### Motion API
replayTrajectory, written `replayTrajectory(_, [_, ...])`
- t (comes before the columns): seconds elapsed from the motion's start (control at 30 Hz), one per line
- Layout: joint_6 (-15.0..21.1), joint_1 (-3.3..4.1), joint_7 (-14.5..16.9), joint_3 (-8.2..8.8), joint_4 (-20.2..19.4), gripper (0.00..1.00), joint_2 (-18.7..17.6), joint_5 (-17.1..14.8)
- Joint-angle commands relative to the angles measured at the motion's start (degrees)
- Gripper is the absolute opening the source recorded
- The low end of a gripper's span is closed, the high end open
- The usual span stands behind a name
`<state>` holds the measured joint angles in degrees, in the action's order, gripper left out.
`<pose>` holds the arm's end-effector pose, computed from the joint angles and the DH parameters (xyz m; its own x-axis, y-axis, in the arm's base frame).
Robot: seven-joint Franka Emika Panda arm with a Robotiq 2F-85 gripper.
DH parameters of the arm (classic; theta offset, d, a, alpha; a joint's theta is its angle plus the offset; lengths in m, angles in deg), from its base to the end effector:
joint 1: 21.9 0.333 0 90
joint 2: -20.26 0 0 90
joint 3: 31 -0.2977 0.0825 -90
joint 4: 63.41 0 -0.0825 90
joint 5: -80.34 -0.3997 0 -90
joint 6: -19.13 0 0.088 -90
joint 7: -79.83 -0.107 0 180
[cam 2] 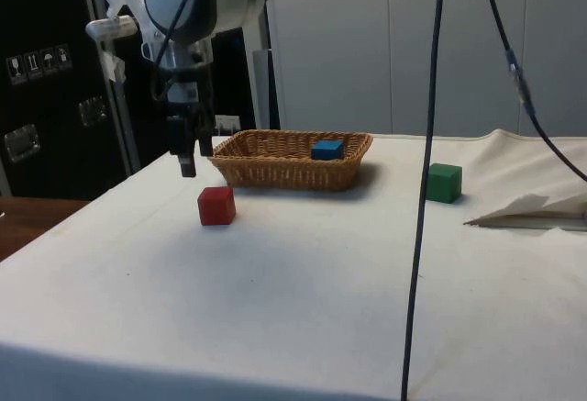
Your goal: Pick up exactly two blocks and place them into the basket.
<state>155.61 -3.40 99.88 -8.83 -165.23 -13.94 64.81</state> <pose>0.6659 -0.0229 0.2218 0.9854 0.1612 0.0553 0.1593 -0.9865 0.0374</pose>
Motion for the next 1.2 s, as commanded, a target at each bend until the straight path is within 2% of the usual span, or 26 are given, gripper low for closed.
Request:
replayTrajectory(0.0, [-0.4, -0.57, 0.74, -0.74, 0.34, 1.0, -0.29, -0.92])
replayTrajectory(0.13, [-0.29, -0.74, 2.41, -1.15, 0.23, 1.0, -1.09, -2.86])
replayTrajectory(0.17, [-0.17, -0.06, 1.6, -0.29, 0.0, 1.0, -0.97, -2.06])
replayTrajectory(0.2, [-0.29, -0.74, 2.86, -1.09, 0.23, 1.0, -1.26, -3.38])
replayTrajectory(0.37, [0.0, -0.57, 5.33, -1.09, 0.0, 1.0, -2.52, -5.61])
replayTrajectory(0.43, [0.0, -0.52, 5.9, -1.03, 0.0, 1.0, -2.92, -5.96])
replayTrajectory(0.47, [-0.17, -0.11, 5.33, -0.52, 0.0, 1.0, -2.86, -5.5])
replayTrajectory(0.5, [0.11, -0.52, 6.13, -1.09, -0.06, 1.0, -3.09, -6.13])
replayTrajectory(0.73, [0.4, -0.63, 7.22, -1.78, -0.11, 1.0, -4.41, -6.59])
replayTrajectory(0.77, [-0.06, -0.17, 6.53, -1.15, -0.23, 1.0, -4.35, -5.84])
replayTrajectory(0.8, [0.4, -0.69, 7.39, -1.95, -0.11, 1.0, -4.58, -6.7])
replayTrajectory(1.03, [0.34, -0.69, 9.34, -2.41, 0.23, 1.0, -5.96, -8.88])
replayTrajectory(1.07, [0.0, -0.17, 8.65, -1.66, -0.06, 1.0, -5.56, -8.08])
replayTrajectory(1.1, [0.34, -0.74, 9.51, -2.46, 0.29, 1.0, -6.13, -9.11])
replayTrajectory(1.17, [0.4, -0.74, 10.03, -2.58, 0.4, 1.0, -6.53, -9.68])
